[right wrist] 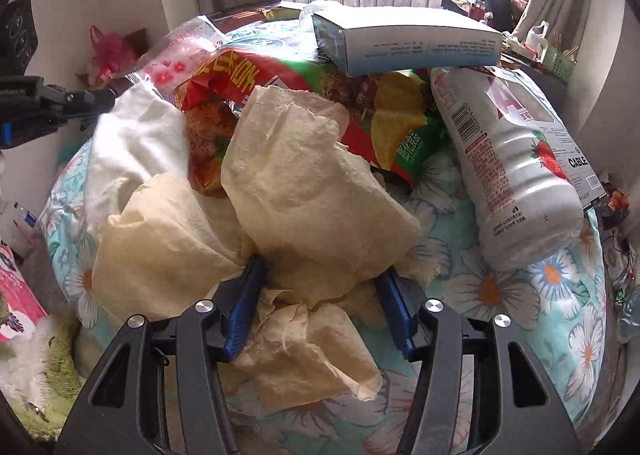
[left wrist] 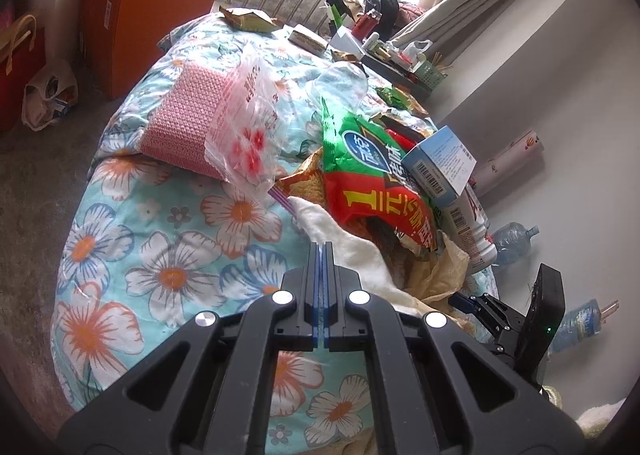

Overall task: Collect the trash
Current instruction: 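Grasp the crumpled beige plastic with the right tool and pull it free, then carry the beige plastic over the blue wastebasket and open the right tool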

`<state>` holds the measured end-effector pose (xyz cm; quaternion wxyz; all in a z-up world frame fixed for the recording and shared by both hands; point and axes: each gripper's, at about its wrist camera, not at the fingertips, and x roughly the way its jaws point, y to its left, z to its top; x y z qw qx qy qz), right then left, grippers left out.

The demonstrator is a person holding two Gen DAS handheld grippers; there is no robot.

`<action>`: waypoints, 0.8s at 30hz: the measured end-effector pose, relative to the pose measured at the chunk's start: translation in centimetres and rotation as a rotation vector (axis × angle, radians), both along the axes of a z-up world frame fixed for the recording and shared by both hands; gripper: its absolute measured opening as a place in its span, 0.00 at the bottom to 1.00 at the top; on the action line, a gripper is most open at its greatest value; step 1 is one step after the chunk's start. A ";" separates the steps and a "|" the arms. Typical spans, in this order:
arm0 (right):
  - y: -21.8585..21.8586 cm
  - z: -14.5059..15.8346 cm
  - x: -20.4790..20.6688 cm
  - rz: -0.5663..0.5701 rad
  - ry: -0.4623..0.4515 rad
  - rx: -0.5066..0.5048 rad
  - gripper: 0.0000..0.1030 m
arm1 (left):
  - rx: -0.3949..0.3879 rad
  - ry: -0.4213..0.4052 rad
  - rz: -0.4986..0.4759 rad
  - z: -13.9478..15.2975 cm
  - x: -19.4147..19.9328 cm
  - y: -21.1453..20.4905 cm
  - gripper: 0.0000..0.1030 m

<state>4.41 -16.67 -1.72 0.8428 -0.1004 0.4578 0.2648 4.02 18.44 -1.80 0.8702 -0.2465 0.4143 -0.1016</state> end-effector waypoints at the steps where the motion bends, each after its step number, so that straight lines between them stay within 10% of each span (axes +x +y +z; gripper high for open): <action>1: -0.1 0.0 -0.1 -0.005 -0.006 -0.001 0.39 | 0.005 -0.015 0.003 0.6 -0.2 -0.1 0.00; 7: -1.3 0.4 -0.7 -0.017 -0.015 0.037 0.08 | 0.031 -0.114 -0.002 4.6 -1.1 -1.1 0.00; 16: -9.5 4.7 -2.1 -0.156 -0.042 0.302 0.06 | 0.049 -0.267 -0.154 11.6 0.0 -7.1 0.00; 24: -22.3 12.3 -2.5 -0.419 -0.269 0.432 0.06 | -0.053 -0.302 -0.497 18.0 6.9 -19.3 0.00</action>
